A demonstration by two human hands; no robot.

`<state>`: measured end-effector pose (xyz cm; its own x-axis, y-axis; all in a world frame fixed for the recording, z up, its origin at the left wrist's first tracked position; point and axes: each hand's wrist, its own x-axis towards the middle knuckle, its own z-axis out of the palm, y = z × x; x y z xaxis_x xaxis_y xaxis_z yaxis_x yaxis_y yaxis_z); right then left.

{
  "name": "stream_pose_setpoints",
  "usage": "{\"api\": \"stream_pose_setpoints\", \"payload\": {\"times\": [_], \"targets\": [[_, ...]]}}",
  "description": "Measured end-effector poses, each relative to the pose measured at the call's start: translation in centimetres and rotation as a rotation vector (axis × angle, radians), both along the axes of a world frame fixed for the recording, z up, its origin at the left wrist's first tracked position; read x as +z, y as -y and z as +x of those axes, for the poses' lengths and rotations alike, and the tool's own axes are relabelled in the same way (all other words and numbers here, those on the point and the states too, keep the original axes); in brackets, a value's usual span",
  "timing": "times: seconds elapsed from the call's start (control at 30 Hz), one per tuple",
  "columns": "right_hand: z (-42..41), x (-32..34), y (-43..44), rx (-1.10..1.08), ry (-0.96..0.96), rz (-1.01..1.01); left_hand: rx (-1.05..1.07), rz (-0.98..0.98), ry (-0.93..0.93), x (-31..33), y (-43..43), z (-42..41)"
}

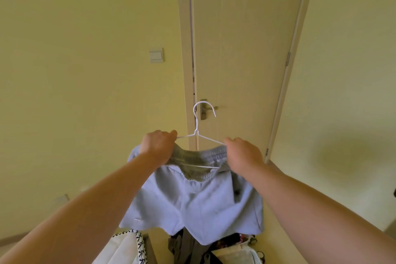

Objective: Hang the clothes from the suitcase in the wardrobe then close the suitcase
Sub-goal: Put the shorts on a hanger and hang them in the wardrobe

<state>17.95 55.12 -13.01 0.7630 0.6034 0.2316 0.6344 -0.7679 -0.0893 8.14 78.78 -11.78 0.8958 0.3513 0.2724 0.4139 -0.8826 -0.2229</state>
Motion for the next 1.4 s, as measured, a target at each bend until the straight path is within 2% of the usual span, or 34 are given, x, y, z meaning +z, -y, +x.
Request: {"api": "stream_pose_setpoints", "payload": {"times": [0.07, 0.17, 0.27, 0.37, 0.6, 0.73, 0.9, 1.0, 1.1, 1.2, 1.27, 1.4], "targets": [[-0.7, 0.5, 0.2, 0.010, -0.002, -0.046, -0.051, 0.019, 0.019, -0.1, -0.4, 0.0], [-1.7, 1.2, 0.2, -0.008, 0.039, 0.001, -0.028, -0.076, 0.173, -0.1, -0.3, 0.1], [-3.0, 1.9, 0.1, -0.049, -0.026, 0.027, -0.022, -0.264, 0.113, 0.4, 0.3, 0.4], [-4.0, 2.2, 0.7, -0.076, -0.039, 0.051, -0.047, -0.300, 0.145, 0.2, 0.6, 0.3], [-8.3, 3.3, 3.0, 0.023, 0.047, 0.047, -0.191, -0.324, 0.405, 0.9, 1.7, -2.4], [-12.6, 4.7, 4.5, 0.112, 0.103, 0.077, -0.266, -0.257, 0.540, 2.7, 3.1, -4.5], [-18.6, 7.7, 9.3, 0.115, 0.151, 0.164, -0.343, -0.206, 0.748, 6.6, 9.0, -8.9], [-22.3, 9.9, 13.7, 0.112, 0.217, 0.221, -0.462, -0.189, 0.808, 8.9, 13.0, -12.0], [-25.3, 11.6, 19.2, 0.088, 0.303, 0.236, -0.580, -0.170, 0.765, 10.9, 17.6, -14.8], [-26.8, 11.7, 24.8, -0.019, 0.440, 0.192, -0.693, -0.198, 0.663, 12.2, 22.8, -17.0], [-27.1, 11.2, 28.6, -0.107, 0.463, 0.192, -0.743, -0.249, 0.587, 12.5, 26.7, -18.1], [-26.4, 8.6, 35.2, -0.226, 0.619, 0.184, -0.728, -0.403, 0.322, 11.9, 33.3, -18.8]]}}
